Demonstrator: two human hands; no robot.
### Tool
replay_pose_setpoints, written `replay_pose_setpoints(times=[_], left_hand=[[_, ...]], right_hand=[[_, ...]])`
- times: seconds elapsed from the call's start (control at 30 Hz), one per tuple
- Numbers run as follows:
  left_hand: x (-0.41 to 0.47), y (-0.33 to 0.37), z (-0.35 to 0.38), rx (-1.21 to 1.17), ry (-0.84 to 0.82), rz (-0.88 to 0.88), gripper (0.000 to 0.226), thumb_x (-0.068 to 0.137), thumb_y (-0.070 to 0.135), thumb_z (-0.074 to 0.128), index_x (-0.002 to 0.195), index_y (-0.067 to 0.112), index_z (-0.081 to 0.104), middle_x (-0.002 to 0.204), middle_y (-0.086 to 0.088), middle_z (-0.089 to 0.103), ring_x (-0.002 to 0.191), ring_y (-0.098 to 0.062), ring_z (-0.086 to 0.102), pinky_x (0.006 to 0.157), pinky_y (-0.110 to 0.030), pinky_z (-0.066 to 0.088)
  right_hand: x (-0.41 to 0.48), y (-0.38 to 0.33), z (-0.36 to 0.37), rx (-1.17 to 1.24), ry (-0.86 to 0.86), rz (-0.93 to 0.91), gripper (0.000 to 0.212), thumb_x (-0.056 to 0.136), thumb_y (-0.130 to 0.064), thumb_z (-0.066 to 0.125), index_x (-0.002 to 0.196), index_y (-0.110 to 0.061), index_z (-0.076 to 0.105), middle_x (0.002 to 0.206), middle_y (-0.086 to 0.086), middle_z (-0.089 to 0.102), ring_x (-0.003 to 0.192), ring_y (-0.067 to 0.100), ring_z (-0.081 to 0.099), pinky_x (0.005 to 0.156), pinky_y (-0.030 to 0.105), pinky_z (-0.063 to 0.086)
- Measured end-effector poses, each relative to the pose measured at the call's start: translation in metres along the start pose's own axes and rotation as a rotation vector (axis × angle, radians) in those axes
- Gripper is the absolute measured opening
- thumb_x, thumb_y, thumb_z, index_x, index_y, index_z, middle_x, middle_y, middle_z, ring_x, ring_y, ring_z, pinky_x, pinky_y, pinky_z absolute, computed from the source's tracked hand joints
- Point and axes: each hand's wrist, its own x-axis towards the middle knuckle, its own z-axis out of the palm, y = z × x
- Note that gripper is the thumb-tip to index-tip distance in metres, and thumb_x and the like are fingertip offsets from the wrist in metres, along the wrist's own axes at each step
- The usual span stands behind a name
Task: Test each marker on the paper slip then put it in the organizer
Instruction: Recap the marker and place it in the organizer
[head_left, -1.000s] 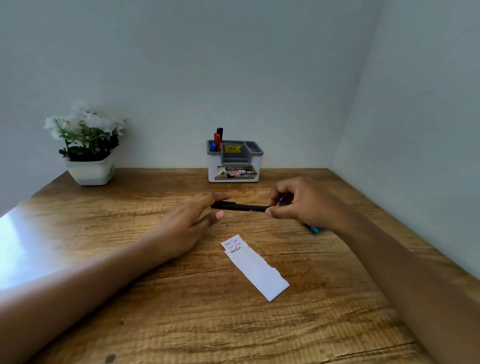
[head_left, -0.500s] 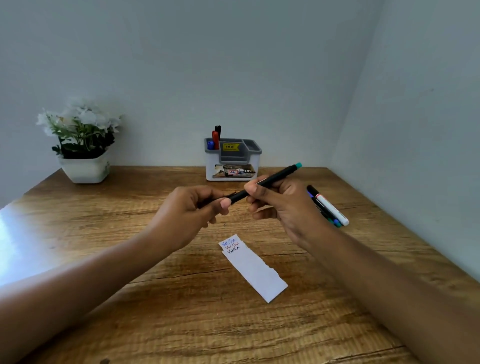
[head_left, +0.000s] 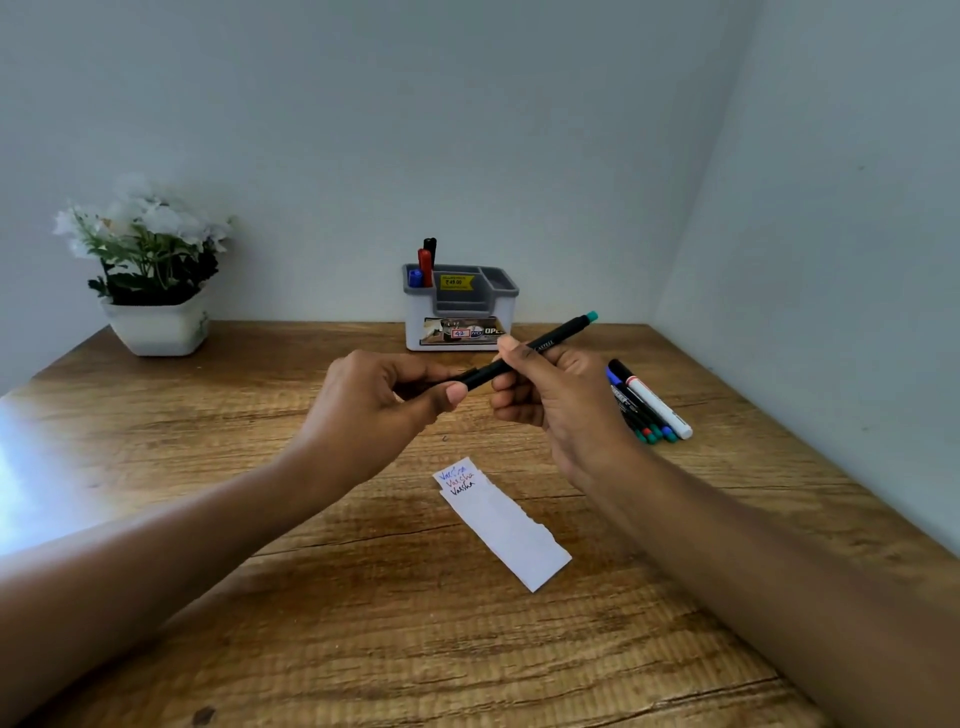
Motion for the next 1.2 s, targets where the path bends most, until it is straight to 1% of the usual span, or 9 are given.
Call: replay_pose_setpoints(times=[0.17, 0.3, 0.4, 0.5, 0.57, 0.7, 0.77, 0.87, 1.2], left_hand=[[0.005, 0.002, 0.001, -0.322, -0.118, -0.183, 0.006, 0.083, 0.016, 0.069, 0.079, 0.018, 0.074, 0.066, 0.002, 0.072, 0.053, -0.004, 0.058, 0.05, -0.016, 0.05], [0.003, -0.012, -0.011, -0.508, -0.186, -0.347, 0.011, 0.08, 0.017, 0.066, 0.08, 0.008, 0.073, 0.067, -0.003, 0.07, 0.054, -0.007, 0.053, 0.046, -0.016, 0.044], [0.004, -0.013, -0.007, -0.371, -0.206, -0.214, 0.011, 0.078, 0.024, 0.066, 0.083, 0.017, 0.073, 0.075, 0.001, 0.073, 0.064, -0.008, 0.061, 0.054, -0.017, 0.048], [-0.002, -0.017, -0.006, -0.047, -0.311, 0.011, 0.016, 0.078, 0.043, 0.065, 0.09, 0.034, 0.071, 0.084, 0.016, 0.072, 0.075, 0.004, 0.063, 0.061, -0.014, 0.047], [-0.005, -0.019, -0.014, 0.048, -0.367, 0.194, 0.022, 0.082, 0.054, 0.062, 0.097, 0.039, 0.069, 0.095, 0.023, 0.071, 0.09, 0.006, 0.064, 0.067, -0.023, 0.052], [-0.009, -0.018, -0.026, 0.11, -0.469, 0.593, 0.024, 0.089, 0.03, 0.064, 0.108, 0.017, 0.071, 0.103, 0.007, 0.073, 0.095, -0.003, 0.068, 0.073, -0.029, 0.058], [-0.016, -0.023, -0.027, 0.202, -0.532, 0.72, 0.02, 0.09, 0.023, 0.065, 0.106, 0.015, 0.072, 0.106, 0.004, 0.073, 0.102, -0.005, 0.067, 0.082, -0.032, 0.057], [-0.024, -0.031, -0.028, 0.266, -0.569, 0.738, 0.023, 0.092, 0.029, 0.064, 0.11, 0.019, 0.073, 0.115, 0.008, 0.07, 0.114, -0.002, 0.061, 0.09, -0.032, 0.054], [-0.023, -0.039, -0.027, 0.325, -0.623, 0.741, 0.025, 0.096, 0.033, 0.057, 0.115, 0.024, 0.071, 0.113, 0.013, 0.071, 0.112, 0.001, 0.061, 0.08, -0.03, 0.057]], right_hand=[[0.0, -0.003, 0.003, -0.001, 0.026, 0.015, 0.016, 0.088, -0.02, 0.062, 0.077, -0.008, 0.063, 0.052, -0.001, 0.064, 0.044, 0.008, 0.06, 0.044, 0.021, 0.051], [0.027, -0.036, -0.051, 0.306, 0.382, 0.006, 0.019, 0.09, -0.016, 0.059, 0.073, -0.01, 0.058, 0.043, -0.003, 0.057, 0.037, 0.007, 0.053, 0.039, 0.019, 0.045], [0.021, -0.031, -0.06, 0.171, 0.283, 0.034, 0.018, 0.089, -0.019, 0.061, 0.075, -0.01, 0.058, 0.047, -0.002, 0.059, 0.039, 0.008, 0.055, 0.04, 0.019, 0.048], [0.011, -0.018, -0.035, 0.122, 0.119, 0.069, 0.016, 0.089, -0.018, 0.06, 0.077, -0.007, 0.06, 0.051, 0.0, 0.061, 0.041, 0.01, 0.057, 0.041, 0.02, 0.05], [0.006, -0.013, -0.029, 0.123, 0.045, 0.075, 0.018, 0.09, -0.018, 0.058, 0.078, -0.007, 0.065, 0.055, 0.002, 0.064, 0.045, 0.01, 0.06, 0.044, 0.021, 0.052], [-0.003, -0.009, -0.03, 0.114, -0.032, 0.117, 0.018, 0.091, -0.017, 0.056, 0.088, -0.008, 0.072, 0.071, 0.008, 0.072, 0.058, 0.013, 0.067, 0.054, 0.024, 0.057], [-0.007, -0.01, -0.028, 0.095, -0.037, 0.128, 0.012, 0.087, -0.014, 0.061, 0.091, -0.008, 0.071, 0.073, 0.009, 0.072, 0.059, 0.012, 0.067, 0.052, 0.023, 0.057], [-0.021, -0.01, -0.024, -0.041, -0.059, 0.162, 0.005, 0.08, -0.01, 0.068, 0.085, -0.01, 0.066, 0.064, 0.002, 0.065, 0.053, 0.01, 0.062, 0.047, 0.023, 0.052], [-0.039, 0.015, -0.008, -0.297, -0.181, 0.226, 0.007, 0.083, -0.003, 0.061, 0.08, -0.008, 0.064, 0.066, 0.006, 0.065, 0.057, 0.011, 0.062, 0.059, 0.027, 0.058]])
